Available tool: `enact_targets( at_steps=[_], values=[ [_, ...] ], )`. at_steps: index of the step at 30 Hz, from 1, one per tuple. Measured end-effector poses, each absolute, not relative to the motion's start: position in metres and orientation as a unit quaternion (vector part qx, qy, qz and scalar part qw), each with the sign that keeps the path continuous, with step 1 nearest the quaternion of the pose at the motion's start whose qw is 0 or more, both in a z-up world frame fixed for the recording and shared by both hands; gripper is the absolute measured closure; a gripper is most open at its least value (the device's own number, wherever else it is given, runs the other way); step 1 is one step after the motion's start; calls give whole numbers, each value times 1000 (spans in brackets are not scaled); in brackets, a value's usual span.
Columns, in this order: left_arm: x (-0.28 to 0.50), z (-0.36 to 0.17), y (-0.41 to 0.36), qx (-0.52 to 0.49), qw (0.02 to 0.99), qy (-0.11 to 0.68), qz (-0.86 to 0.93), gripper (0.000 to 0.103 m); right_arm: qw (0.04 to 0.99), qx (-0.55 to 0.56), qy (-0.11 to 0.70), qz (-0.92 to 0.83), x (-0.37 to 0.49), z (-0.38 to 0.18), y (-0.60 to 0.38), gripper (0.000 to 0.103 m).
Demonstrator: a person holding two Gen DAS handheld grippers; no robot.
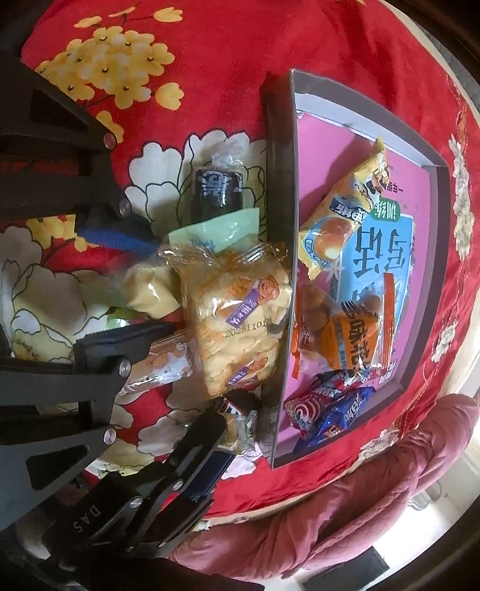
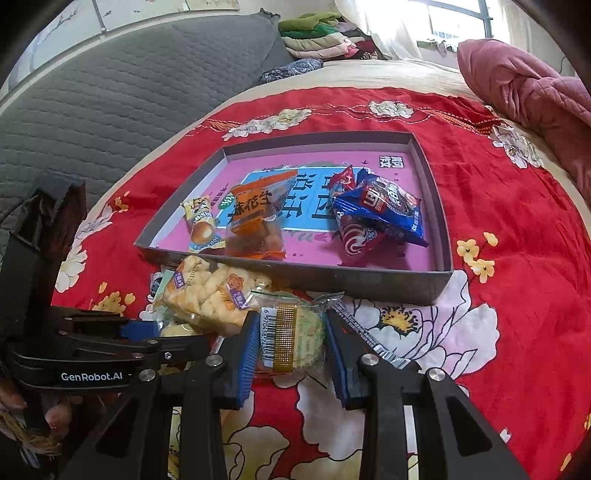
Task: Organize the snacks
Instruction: 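Grasp the clear biscuit pack with the right tool while the left tool grasps the green-labelled bag, then lift both held packs and carry them over the tray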
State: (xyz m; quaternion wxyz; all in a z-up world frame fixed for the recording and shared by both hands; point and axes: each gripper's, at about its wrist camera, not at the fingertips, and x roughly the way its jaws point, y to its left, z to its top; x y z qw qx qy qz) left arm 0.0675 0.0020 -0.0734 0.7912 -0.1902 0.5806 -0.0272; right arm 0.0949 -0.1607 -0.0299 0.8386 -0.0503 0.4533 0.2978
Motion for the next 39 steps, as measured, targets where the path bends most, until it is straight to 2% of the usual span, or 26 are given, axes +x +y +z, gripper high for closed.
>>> enact_targets(
  at_steps=[39],
  values=[
    [17,-31,34,-211,790,576,-19,68,842,-15,436,318,94,-16,-169,68]
  ],
)
